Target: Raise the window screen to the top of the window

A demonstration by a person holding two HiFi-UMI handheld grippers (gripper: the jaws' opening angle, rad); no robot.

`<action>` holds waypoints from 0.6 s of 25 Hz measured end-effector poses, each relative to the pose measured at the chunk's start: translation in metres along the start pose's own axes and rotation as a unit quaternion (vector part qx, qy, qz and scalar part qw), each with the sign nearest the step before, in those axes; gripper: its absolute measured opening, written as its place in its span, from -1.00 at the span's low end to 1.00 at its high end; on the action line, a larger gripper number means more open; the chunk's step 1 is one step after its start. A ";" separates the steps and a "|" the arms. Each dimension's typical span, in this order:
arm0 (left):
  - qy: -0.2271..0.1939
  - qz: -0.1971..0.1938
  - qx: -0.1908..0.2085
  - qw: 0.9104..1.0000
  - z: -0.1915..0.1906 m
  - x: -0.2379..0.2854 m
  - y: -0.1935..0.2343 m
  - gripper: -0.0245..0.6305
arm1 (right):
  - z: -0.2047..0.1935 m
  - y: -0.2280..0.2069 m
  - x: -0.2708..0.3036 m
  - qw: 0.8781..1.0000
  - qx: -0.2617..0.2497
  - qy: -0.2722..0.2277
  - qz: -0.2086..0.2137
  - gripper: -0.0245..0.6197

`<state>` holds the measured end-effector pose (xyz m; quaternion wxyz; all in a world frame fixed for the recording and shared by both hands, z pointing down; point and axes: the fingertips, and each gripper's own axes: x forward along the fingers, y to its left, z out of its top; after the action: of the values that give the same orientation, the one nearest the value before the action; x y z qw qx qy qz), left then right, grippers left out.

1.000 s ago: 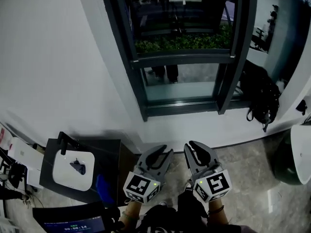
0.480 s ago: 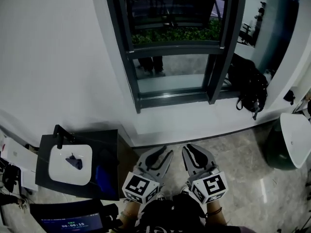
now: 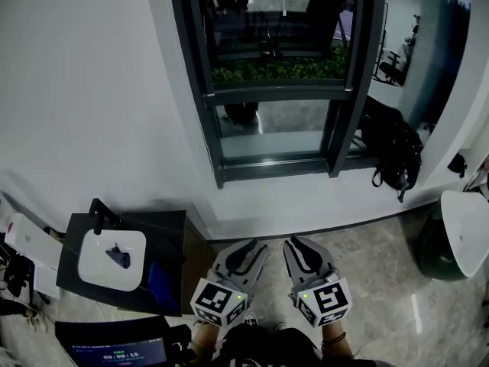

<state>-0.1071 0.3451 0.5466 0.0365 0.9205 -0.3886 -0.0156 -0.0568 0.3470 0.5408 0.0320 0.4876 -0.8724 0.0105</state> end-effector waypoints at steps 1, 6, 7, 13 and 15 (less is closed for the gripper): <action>0.001 0.001 0.000 1.000 0.000 0.003 -0.004 -0.65 | 0.000 -0.003 -0.003 1.000 0.000 -0.001 0.001 -0.75; 0.009 -0.003 0.006 1.000 -0.004 0.015 -0.027 -0.65 | 0.000 -0.016 -0.019 1.000 -0.001 -0.005 0.001 -0.76; 0.010 -0.004 0.008 1.000 -0.004 0.016 -0.032 -0.65 | 0.000 -0.018 -0.022 1.000 0.000 -0.007 0.001 -0.76; 0.016 0.002 0.011 1.000 -0.009 0.022 -0.050 -0.65 | -0.005 -0.029 -0.037 1.000 0.002 0.000 0.005 -0.76; 0.018 0.005 0.010 1.000 -0.013 0.022 -0.054 -0.65 | -0.007 -0.031 -0.041 1.000 0.003 -0.001 0.006 -0.76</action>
<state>-0.0524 0.3676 0.5549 0.0342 0.9192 -0.3922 0.0056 -0.0090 0.3657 0.5444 0.0291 0.4828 -0.8751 0.0130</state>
